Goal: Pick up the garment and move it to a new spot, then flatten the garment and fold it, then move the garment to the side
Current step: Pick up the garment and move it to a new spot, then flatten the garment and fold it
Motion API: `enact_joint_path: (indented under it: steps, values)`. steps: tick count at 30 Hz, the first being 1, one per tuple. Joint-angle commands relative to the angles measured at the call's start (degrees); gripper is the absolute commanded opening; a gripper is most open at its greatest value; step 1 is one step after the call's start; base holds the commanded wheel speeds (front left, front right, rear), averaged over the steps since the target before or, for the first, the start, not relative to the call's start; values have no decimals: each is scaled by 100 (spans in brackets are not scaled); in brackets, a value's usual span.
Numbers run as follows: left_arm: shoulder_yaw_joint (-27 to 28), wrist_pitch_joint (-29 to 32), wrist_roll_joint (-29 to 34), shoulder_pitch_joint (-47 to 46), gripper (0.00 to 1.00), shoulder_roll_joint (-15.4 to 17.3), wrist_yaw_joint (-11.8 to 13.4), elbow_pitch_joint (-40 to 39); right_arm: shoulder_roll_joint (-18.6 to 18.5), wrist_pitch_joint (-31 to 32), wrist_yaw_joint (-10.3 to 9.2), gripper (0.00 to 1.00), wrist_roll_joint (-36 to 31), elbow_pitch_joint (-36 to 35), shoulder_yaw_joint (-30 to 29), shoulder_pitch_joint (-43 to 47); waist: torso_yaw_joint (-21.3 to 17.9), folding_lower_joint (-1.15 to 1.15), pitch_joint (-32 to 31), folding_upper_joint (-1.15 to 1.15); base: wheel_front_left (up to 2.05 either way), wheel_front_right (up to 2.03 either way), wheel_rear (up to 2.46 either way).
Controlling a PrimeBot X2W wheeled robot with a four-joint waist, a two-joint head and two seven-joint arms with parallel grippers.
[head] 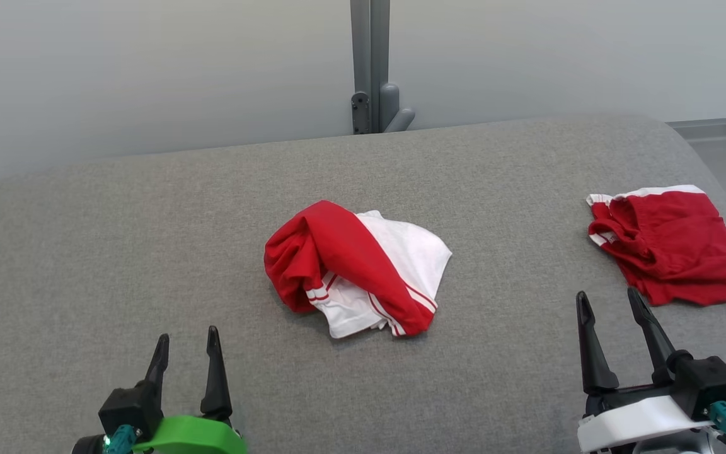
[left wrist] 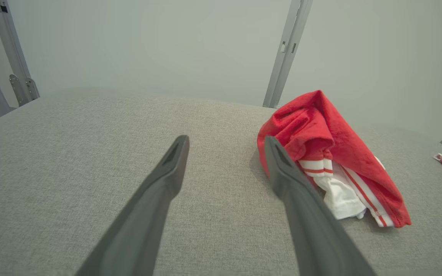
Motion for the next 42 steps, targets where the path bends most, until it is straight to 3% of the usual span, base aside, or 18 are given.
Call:
enact_joint_path:
  steps: [1,28,34,42]
  values:
    - [26,-16,113,131,100,-27,26,-59,-5,-41,-5,100,45,56,22,29,49,0,-9,0,0,0,0]
    - [41,-17,434,188,100,-131,-119,-8,-5,-65,-5,100,69,551,323,-173,199,0,-38,0,0,0,0]
    - [-59,-17,459,61,100,-139,-145,-22,-6,-64,-5,100,113,1074,565,-452,508,0,94,0,0,0,0]
    - [-152,-16,480,-112,100,-141,-149,-57,-7,-64,-5,100,215,2448,897,-1308,1219,0,469,0,0,0,0]
